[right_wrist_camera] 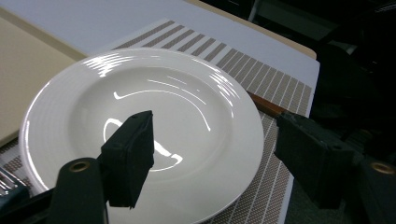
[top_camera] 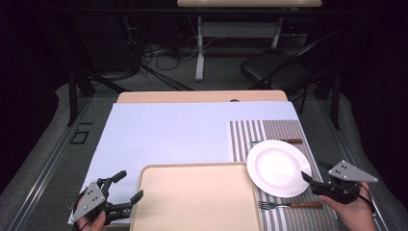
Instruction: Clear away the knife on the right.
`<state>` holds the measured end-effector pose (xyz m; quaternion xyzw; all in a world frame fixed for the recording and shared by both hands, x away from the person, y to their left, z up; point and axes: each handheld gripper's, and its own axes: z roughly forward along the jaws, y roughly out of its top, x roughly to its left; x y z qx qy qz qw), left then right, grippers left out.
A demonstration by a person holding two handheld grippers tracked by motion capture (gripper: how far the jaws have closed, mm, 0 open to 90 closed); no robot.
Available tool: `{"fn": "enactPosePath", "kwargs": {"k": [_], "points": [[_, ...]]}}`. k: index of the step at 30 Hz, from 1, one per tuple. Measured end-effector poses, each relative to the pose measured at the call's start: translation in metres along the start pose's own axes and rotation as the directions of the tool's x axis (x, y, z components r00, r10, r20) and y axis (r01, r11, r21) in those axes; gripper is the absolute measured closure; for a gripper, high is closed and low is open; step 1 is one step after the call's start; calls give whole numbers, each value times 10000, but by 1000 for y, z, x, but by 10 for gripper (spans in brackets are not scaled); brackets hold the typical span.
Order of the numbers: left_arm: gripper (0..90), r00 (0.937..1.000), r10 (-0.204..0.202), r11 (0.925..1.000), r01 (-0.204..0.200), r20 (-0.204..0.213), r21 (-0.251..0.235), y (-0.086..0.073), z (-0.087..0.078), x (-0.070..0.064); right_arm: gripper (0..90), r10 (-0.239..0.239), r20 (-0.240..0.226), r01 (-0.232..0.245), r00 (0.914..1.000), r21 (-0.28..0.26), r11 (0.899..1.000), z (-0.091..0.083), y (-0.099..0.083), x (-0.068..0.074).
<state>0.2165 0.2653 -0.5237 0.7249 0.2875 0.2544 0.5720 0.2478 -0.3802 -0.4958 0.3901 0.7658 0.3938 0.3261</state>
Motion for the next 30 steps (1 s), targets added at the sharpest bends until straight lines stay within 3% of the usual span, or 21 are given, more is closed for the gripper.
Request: {"fn": "enactPosePath", "kwargs": {"k": [10,19,25,30], "points": [[157,10000,-55,10000,55,-47,40,-1,1,0,311,76,-371,-85,9993,-227,9997,23,5,-20],[157,10000,-33,10000,34,-51,91,-1,1,1,315,119,-584,-129,9982,-170,9998,45,10,-26],[157,10000,-36,9999,37,-47,102,-1,1,1,329,4,-766,-13,9971,-121,9999,58,15,-29],[157,10000,-27,9999,27,-47,124,-1,1,1,373,-360,-950,374,9948,128,9992,67,23,-34]]}}
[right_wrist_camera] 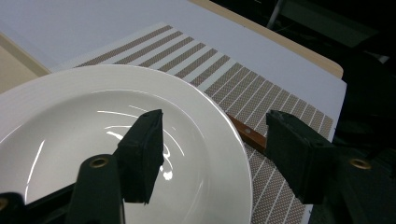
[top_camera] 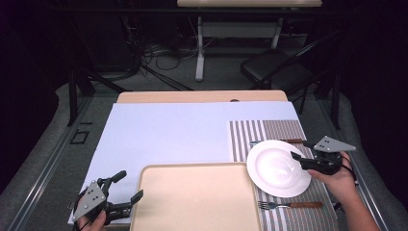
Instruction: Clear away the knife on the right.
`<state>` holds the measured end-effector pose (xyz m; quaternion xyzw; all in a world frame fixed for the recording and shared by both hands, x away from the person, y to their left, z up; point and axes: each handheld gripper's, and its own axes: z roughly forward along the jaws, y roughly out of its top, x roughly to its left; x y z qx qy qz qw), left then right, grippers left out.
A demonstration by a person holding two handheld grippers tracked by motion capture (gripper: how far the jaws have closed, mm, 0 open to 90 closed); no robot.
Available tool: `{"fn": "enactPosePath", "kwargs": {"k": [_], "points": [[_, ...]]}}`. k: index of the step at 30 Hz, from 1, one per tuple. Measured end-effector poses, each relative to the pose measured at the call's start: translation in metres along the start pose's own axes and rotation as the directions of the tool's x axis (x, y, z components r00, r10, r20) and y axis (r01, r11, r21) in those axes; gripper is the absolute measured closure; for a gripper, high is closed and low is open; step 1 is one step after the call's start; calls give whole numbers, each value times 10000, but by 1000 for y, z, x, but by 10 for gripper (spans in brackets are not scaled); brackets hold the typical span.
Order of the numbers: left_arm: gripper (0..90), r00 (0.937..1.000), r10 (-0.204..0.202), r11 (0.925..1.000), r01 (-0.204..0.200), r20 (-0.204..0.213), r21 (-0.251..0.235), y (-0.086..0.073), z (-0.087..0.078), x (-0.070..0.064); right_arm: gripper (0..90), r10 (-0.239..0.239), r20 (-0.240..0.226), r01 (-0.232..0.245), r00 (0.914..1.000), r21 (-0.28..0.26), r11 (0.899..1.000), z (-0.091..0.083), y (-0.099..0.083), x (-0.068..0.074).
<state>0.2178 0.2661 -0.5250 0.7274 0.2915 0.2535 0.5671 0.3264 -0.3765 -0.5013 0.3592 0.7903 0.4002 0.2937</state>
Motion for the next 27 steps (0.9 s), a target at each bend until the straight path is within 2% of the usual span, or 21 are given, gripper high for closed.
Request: {"fn": "enactPosePath", "kwargs": {"k": [7,15,19,21,27], "points": [[157,10000,-27,10000,27,-16,-20,0,-1,1,390,-523,-391,544,9979,545,9970,13,18,-12],[157,10000,-4,10000,4,-1,21,0,0,1,382,-571,-677,639,9961,1024,9927,30,32,-24],[157,10000,-18,10000,18,-22,18,-1,0,1,380,-754,-922,881,9929,1419,9860,40,35,-28],[157,10000,-32,10000,32,-25,25,-1,1,1,371,-747,-1212,928,9898,1509,9842,45,36,-30],[157,10000,-42,10000,42,33,53,-1,1,2,343,-386,-1486,683,9881,2001,9774,60,38,-35]]}}
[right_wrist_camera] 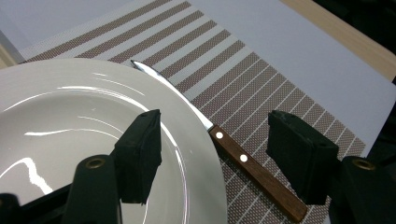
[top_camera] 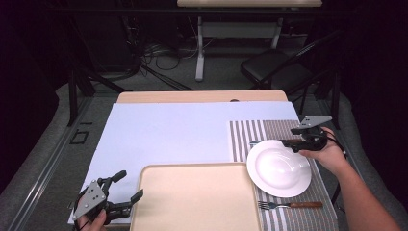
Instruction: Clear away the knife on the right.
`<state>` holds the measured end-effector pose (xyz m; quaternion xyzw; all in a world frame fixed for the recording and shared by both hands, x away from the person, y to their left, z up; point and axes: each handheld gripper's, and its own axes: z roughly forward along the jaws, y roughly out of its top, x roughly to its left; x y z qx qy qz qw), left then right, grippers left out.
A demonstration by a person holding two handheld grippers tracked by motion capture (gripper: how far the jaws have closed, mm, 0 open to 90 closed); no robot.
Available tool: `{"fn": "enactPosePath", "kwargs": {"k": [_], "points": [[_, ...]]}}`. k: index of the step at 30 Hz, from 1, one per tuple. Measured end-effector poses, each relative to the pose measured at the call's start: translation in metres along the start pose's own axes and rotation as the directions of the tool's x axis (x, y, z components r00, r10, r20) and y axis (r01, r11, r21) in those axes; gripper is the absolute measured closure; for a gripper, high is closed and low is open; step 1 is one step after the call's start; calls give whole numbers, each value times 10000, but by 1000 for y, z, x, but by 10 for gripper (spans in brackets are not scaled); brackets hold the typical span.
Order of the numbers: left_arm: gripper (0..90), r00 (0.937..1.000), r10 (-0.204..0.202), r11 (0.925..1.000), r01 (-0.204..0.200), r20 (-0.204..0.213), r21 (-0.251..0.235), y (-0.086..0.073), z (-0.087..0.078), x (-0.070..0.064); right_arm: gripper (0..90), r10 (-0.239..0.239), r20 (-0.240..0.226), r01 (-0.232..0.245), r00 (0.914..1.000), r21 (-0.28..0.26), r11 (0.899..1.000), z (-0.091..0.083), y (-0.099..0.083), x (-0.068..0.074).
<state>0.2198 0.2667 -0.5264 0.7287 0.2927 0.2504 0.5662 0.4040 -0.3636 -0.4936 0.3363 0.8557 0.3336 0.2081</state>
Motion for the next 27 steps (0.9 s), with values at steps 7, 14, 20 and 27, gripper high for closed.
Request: {"fn": "enactPosePath", "kwargs": {"k": [7,14,20,27], "points": [[157,10000,-3,10000,3,-38,4,0,0,1,338,-163,-218,181,9996,833,9964,9,11,-9],[157,9999,-35,10000,35,-131,30,-1,-1,1,347,-1006,-569,1084,9933,1559,9818,15,23,-15],[157,9998,-102,9999,103,-166,92,-2,0,2,374,-1648,-1011,1830,9811,2096,9605,22,31,-18],[157,9997,-74,9998,79,-232,200,-3,1,2,389,-2957,-1110,3150,9488,2674,9106,28,39,-20]]}}
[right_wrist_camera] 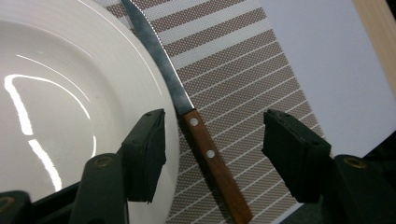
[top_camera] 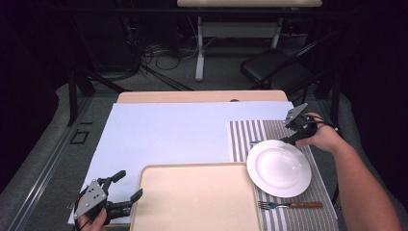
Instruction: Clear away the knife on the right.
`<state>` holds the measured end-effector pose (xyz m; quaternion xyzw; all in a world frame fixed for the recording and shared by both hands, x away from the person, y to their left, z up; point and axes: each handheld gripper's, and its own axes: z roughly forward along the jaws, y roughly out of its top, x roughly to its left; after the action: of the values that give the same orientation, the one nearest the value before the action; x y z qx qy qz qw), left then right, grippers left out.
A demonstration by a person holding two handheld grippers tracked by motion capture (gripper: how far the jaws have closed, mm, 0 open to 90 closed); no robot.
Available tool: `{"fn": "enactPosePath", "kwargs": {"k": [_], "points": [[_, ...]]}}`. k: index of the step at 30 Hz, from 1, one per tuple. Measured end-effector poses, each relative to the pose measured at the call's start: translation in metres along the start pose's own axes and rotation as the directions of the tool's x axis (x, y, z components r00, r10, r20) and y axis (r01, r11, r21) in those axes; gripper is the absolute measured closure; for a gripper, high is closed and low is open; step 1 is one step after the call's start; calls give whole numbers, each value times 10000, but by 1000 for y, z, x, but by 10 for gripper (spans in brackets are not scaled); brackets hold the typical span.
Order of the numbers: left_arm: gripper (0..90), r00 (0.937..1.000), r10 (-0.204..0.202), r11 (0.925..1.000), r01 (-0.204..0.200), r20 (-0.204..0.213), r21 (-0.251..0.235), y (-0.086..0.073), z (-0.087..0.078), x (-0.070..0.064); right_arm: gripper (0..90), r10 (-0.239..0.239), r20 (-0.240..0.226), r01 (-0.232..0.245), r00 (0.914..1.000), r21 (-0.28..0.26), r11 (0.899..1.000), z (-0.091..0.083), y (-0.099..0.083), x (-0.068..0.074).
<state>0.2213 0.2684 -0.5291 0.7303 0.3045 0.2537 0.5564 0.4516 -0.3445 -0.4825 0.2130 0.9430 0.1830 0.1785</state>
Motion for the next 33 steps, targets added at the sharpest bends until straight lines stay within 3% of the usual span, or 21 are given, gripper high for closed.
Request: {"fn": "enactPosePath", "kwargs": {"k": [6,8,10,14,16,21,25,28,29,32,33], "points": [[157,9999,-65,10000,66,-111,36,-1,-1,2,403,-648,90,645,9979,304,9975,0,6,-3],[157,9999,-92,10000,93,-118,37,-1,-1,2,402,-1021,235,1005,9945,613,9931,1,8,-4],[157,9998,-123,9999,124,-154,31,-1,-1,2,404,-1514,266,1500,9881,483,9875,2,8,-4],[157,9997,-150,9999,151,-182,27,-2,-1,3,401,-2073,451,2026,9772,912,9750,2,9,-4],[157,9997,-150,9999,151,-183,29,-2,-1,3,401,-2130,524,2064,9756,1091,9724,4,9,-2],[157,9998,-131,9999,132,-165,35,-2,-1,3,407,-2734,607,2639,9600,1312,9556,7,11,1],[157,9999,-118,9999,119,-109,53,-1,-1,3,431,-2825,756,2673,9563,1666,9491,10,12,5],[157,9999,-120,9999,121,-106,59,-2,-1,3,435,-3130,841,2979,9460,1545,9420,13,13,6],[157,9999,-124,9999,124,-104,58,-2,-1,3,436,-3182,799,3017,9446,1699,9381,12,14,6],[157,9998,-131,9999,131,-119,19,-2,-1,2,444,-3085,885,2910,9471,1686,9418,14,15,8],[157,9998,-145,9999,145,-118,18,-2,0,2,448,-3234,803,3053,9428,1805,9350,14,16,8]]}}
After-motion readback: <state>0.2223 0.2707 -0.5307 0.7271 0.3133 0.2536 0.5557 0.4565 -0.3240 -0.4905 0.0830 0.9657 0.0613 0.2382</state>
